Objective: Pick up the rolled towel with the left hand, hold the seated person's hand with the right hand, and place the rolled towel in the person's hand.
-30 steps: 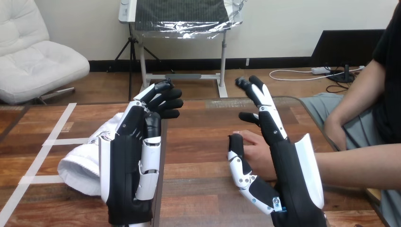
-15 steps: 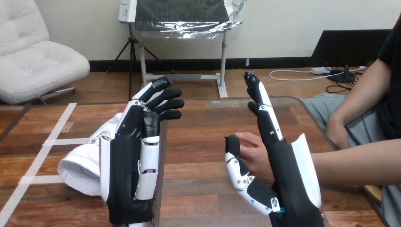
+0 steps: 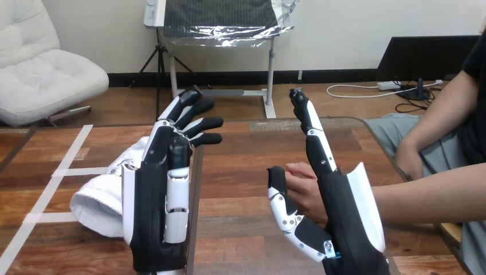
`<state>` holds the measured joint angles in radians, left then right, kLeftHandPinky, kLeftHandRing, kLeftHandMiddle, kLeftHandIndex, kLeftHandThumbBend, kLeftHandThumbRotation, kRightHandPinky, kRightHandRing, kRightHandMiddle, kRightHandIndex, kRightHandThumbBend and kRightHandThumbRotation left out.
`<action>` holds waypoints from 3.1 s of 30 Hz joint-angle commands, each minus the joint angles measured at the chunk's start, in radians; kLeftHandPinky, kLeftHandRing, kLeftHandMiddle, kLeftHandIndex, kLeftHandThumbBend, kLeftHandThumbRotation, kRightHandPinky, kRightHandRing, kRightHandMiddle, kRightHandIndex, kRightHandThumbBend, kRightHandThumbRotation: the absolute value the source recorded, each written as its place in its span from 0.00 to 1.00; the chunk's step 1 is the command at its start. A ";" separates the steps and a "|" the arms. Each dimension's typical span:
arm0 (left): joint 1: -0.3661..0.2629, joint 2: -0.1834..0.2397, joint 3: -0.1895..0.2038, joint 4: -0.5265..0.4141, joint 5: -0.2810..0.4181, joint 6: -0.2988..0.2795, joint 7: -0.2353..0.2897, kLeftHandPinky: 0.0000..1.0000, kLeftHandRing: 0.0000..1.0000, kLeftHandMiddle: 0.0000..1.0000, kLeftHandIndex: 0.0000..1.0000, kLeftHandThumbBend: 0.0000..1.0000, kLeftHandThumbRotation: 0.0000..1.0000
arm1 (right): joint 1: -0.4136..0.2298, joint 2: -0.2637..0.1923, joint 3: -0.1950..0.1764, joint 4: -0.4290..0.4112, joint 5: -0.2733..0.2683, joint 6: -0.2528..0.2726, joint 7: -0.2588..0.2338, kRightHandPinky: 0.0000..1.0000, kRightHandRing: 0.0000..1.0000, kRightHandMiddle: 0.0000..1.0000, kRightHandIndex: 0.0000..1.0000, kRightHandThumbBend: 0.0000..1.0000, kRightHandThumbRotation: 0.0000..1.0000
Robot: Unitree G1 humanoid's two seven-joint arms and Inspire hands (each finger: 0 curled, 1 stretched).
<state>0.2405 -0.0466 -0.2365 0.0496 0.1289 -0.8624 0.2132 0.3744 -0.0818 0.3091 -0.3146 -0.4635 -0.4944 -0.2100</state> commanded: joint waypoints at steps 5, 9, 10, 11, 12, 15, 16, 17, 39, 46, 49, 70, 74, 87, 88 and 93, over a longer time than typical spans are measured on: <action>0.039 -0.039 -0.018 0.031 0.027 -0.056 -0.006 0.65 0.77 0.87 0.94 0.57 1.00 | -0.055 0.018 -0.014 -0.027 -0.026 0.006 -0.003 1.00 1.00 1.00 1.00 0.00 0.00; 0.037 -0.037 -0.017 0.039 0.034 -0.062 -0.007 0.66 0.78 0.88 0.95 0.60 1.00 | -0.056 0.013 -0.018 -0.030 -0.033 0.010 0.002 1.00 1.00 1.00 1.00 0.00 0.00; 0.037 -0.036 -0.017 0.039 0.036 -0.061 -0.009 0.66 0.79 0.88 0.96 0.60 1.00 | -0.056 0.013 -0.019 -0.030 -0.035 0.010 0.002 1.00 1.00 1.00 1.00 0.00 0.00; 0.037 -0.035 -0.017 0.039 0.037 -0.061 -0.009 0.66 0.79 0.88 0.96 0.61 1.00 | -0.055 0.013 -0.019 -0.030 -0.036 0.011 0.002 1.00 1.00 1.00 1.00 0.00 0.00; 0.037 -0.034 -0.016 0.038 0.041 -0.059 -0.010 0.66 0.79 0.89 0.96 0.61 1.00 | -0.055 0.013 -0.019 -0.031 -0.034 0.013 0.005 1.00 1.00 1.00 1.00 0.00 0.00; 0.039 -0.031 -0.014 0.035 0.052 -0.053 -0.010 0.66 0.80 0.89 0.97 0.62 1.00 | -0.055 0.010 -0.020 -0.034 -0.030 0.016 0.012 1.00 1.00 1.00 1.00 0.00 0.00; 0.039 -0.030 -0.014 0.033 0.055 -0.050 -0.011 0.67 0.80 0.90 0.98 0.63 1.00 | -0.055 0.009 -0.020 -0.035 -0.030 0.017 0.015 1.00 1.00 1.00 1.00 0.00 0.00; 0.040 -0.029 -0.013 0.032 0.058 -0.048 -0.011 0.67 0.80 0.90 0.98 0.63 1.00 | -0.055 0.008 -0.021 -0.035 -0.030 0.018 0.017 1.00 1.00 1.00 1.00 0.00 0.00; 0.034 0.040 0.137 -0.159 0.647 0.242 0.200 0.79 0.89 0.93 0.95 0.71 0.33 | -0.058 -0.002 -0.033 -0.030 -0.036 0.012 0.033 1.00 1.00 1.00 1.00 0.00 0.00; 0.008 0.067 0.148 -0.202 0.846 0.403 0.277 0.77 0.89 0.93 0.94 0.78 0.31 | -0.062 -0.004 -0.034 -0.026 -0.044 0.009 0.030 1.00 1.00 1.00 1.00 0.00 0.00; -0.006 0.077 0.146 -0.214 0.906 0.473 0.288 0.78 0.90 0.94 0.94 0.79 0.32 | -0.062 -0.006 -0.035 -0.027 -0.046 0.010 0.032 1.00 1.00 1.00 1.00 0.00 0.00; -0.211 0.154 0.160 -0.093 1.178 0.852 0.249 0.89 0.92 0.92 0.89 0.91 0.42 | -0.066 -0.011 -0.042 -0.024 -0.051 0.018 0.042 1.00 1.00 1.00 1.00 0.00 0.00; -0.253 0.172 0.162 -0.048 1.177 0.888 0.240 0.89 0.92 0.92 0.89 0.92 0.42 | -0.065 -0.012 -0.042 -0.027 -0.051 0.026 0.048 1.00 1.00 1.00 1.00 0.00 0.00; -0.432 0.246 0.141 0.187 1.129 1.009 0.255 0.98 0.96 0.96 0.92 0.89 0.47 | -0.070 -0.012 -0.047 -0.021 -0.057 0.025 0.043 1.00 1.00 1.00 1.00 0.00 0.00; -0.445 0.252 0.138 0.204 1.120 1.014 0.256 0.98 0.97 0.96 0.93 0.89 0.47 | -0.069 -0.011 -0.047 -0.022 -0.057 0.026 0.044 1.00 1.00 1.00 1.00 0.00 0.00; -0.517 0.279 0.120 0.306 1.083 1.047 0.253 1.00 0.99 0.97 0.94 0.88 0.50 | -0.068 -0.012 -0.047 -0.028 -0.056 0.034 0.053 1.00 1.00 1.00 1.00 0.00 0.00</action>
<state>-0.0868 0.1750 -0.1503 0.1646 1.2522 0.0965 0.4703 0.3902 -0.0948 0.2661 -0.2313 -0.5138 -0.4095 -0.1529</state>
